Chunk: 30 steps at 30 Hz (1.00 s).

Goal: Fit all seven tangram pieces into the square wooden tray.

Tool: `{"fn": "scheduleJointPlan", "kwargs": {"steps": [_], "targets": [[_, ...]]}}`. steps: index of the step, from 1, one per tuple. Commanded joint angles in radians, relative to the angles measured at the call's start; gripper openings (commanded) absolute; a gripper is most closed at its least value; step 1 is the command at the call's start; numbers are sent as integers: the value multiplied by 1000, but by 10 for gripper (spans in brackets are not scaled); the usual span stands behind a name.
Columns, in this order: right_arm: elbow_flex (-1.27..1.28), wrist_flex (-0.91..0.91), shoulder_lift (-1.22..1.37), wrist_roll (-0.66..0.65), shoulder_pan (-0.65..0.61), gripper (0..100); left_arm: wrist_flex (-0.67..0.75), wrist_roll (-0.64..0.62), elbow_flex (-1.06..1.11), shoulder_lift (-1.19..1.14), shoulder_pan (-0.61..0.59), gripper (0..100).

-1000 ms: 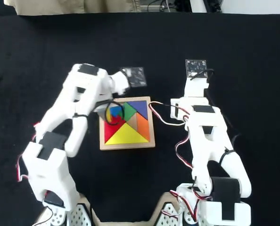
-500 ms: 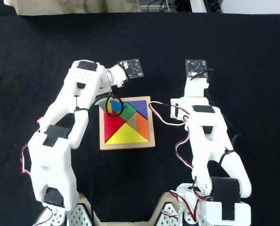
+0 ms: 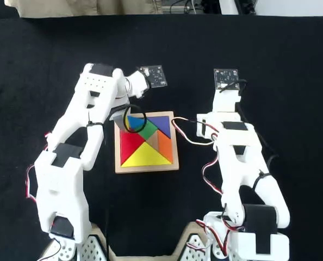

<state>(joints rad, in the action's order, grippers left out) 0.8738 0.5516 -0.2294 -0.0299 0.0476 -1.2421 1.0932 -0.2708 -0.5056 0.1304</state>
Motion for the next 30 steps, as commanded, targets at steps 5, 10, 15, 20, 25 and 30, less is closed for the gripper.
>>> {"fn": "scheduleJointPlan", "kwargs": {"steps": [5,10,15,20,25,30], "targets": [[-64,-15,1,-12,11,12,124,-160,-76,20,76,339],[-64,-15,1,-12,14,12,153,-173,-85,-55,102,339],[-64,-15,-1,-12,12,12,158,-173,-117,-78,96,339],[-64,-15,-1,-12,14,12,158,-175,-128,-78,94,339],[-64,-15,-1,-12,14,12,152,-207,-128,-75,93,339],[-64,-15,-1,-12,11,12,25,-230,-176,-32,94,339]]}}
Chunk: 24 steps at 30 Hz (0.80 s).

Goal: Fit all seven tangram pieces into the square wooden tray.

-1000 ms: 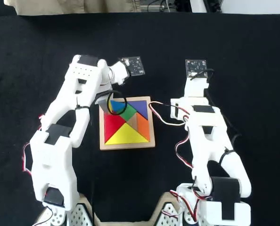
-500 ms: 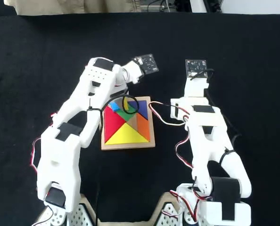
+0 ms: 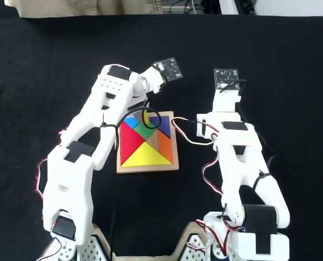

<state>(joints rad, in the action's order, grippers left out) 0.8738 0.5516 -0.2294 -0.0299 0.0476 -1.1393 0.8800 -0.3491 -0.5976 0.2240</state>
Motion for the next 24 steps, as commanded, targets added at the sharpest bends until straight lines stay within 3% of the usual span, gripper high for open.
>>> {"fn": "scheduleJointPlan", "kwargs": {"steps": [1,14,24], "targets": [[-64,-15,-1,-12,11,12,-107,-17,-110,78,-10,339],[-64,-15,1,-12,9,12,103,-14,22,64,-108,339],[-62,-17,1,-12,9,12,104,-11,108,129,-116,339]]}}
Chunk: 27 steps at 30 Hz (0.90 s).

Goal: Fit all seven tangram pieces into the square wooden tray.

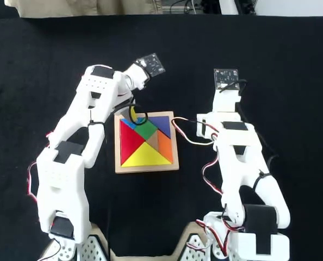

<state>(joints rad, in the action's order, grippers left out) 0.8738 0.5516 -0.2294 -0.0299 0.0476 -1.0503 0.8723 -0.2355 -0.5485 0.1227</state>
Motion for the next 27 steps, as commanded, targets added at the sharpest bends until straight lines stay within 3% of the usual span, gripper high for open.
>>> {"fn": "scheduleJointPlan", "kwargs": {"steps": [1,8,12,18,21,27], "targets": [[-62,-17,1,-12,9,12,15,-6,-5,97,-15,339],[-62,-15,1,-12,9,12,-203,-38,-15,307,7,339],[-62,-14,1,-12,9,12,-255,-216,-15,554,-30,339],[-84,-9,-12,-3,9,12,-258,-571,4,852,-183,339],[-162,84,-56,-3,8,12,-267,-641,51,944,-237,339],[-392,404,-294,-3,8,12,-425,-634,67,1263,-248,339]]}}
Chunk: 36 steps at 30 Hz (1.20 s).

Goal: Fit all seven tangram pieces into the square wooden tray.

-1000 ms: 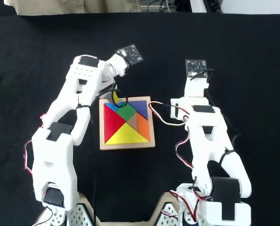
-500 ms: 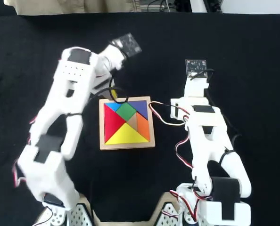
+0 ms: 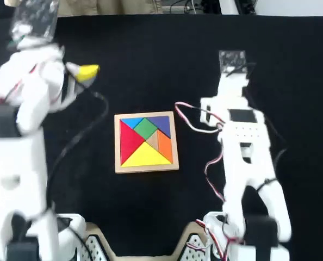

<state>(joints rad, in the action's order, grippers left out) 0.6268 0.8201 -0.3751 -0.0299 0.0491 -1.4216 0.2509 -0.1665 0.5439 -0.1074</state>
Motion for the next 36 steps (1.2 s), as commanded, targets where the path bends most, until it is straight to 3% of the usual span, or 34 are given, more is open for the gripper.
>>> {"fn": "scheduleJointPlan", "kwargs": {"steps": [1,5,11,15,19,22,25,29,33,36], "targets": [[-183,173,-203,-3,6,12,-64,-12,-1,226,-18,339],[-325,264,-432,-3,6,12,-28,-12,58,400,-42,339],[-384,235,-753,-9,6,12,218,-12,300,652,-182,339],[-340,230,-957,-3,14,28,293,-18,483,867,-278,339],[-211,232,-1181,-3,14,123,295,-18,662,1111,-286,339],[-82,232,-1357,-8,15,134,287,-18,777,1286,-289,339],[51,239,-1517,-9,15,135,226,-18,814,1269,-300,339],[113,324,-1478,-5,15,138,166,-20,934,1247,-321,339],[197,308,-1498,-3,14,138,272,-20,1175,1247,-326,339],[292,278,-1497,-3,14,139,427,-20,1432,1247,-320,339]]}}
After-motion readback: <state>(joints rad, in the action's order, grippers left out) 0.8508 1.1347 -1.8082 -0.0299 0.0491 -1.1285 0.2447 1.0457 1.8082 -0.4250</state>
